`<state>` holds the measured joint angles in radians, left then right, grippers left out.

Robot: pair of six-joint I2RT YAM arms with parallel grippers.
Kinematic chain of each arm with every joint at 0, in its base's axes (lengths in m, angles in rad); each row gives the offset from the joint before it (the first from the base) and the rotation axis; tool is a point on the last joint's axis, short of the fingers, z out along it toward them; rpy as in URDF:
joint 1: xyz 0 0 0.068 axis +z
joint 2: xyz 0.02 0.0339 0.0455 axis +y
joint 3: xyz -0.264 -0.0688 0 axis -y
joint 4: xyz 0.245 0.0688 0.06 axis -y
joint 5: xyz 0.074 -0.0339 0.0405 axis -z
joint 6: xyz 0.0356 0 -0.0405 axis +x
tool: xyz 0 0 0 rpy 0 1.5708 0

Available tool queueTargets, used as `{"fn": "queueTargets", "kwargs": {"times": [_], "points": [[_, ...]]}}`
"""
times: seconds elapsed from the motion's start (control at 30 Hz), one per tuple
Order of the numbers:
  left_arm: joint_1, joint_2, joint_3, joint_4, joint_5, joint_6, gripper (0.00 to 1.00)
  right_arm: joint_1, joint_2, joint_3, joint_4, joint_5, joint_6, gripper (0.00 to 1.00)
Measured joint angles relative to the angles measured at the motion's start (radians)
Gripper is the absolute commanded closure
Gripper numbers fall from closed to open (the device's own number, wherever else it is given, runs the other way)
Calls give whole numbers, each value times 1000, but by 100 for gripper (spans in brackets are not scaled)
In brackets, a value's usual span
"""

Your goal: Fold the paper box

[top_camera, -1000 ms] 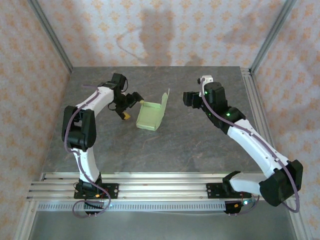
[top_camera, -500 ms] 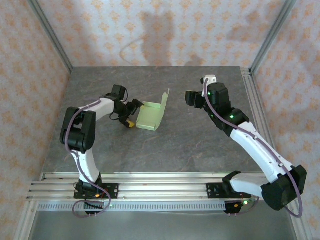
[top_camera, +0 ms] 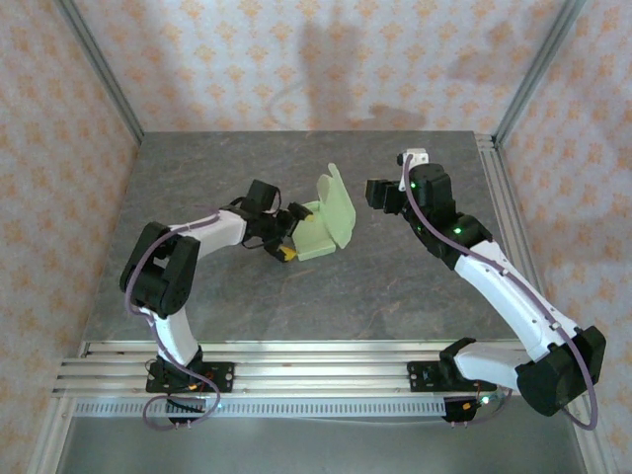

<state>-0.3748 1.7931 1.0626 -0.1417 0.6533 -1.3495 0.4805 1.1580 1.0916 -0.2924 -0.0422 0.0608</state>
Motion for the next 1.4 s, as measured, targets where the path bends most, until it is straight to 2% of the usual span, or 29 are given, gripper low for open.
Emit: {"fn": "queueTargets", "kwargs": {"times": [0.2,0.33,0.43,0.57,0.77,0.87,1.03,1.23,1.4], "points": [[-114,-40,-24,45,-63,-62,0,-18,-2,0,-23,19,33,22],[-122,-89,-22,25,-113,-23,0,-40,-5,0,-37,19,55,22],[-80,-151,0,-38,-159,78,0,-45,-11,-7,-33,10,78,22],[23,-221,77,-153,-233,268,0,-45,-36,-56,-17,-13,111,21],[170,-290,151,-237,-296,491,0,-30,-68,-205,5,-50,105,17],[204,-289,153,-262,-299,539,0,5,-72,-292,15,-63,95,16],[216,-280,153,-274,-298,574,0,67,-43,-445,138,-110,122,16],[216,-259,142,-272,-295,586,0,91,196,-431,326,-121,205,18],[220,-262,111,-262,-299,588,0,59,314,-369,388,-112,219,19]]}}
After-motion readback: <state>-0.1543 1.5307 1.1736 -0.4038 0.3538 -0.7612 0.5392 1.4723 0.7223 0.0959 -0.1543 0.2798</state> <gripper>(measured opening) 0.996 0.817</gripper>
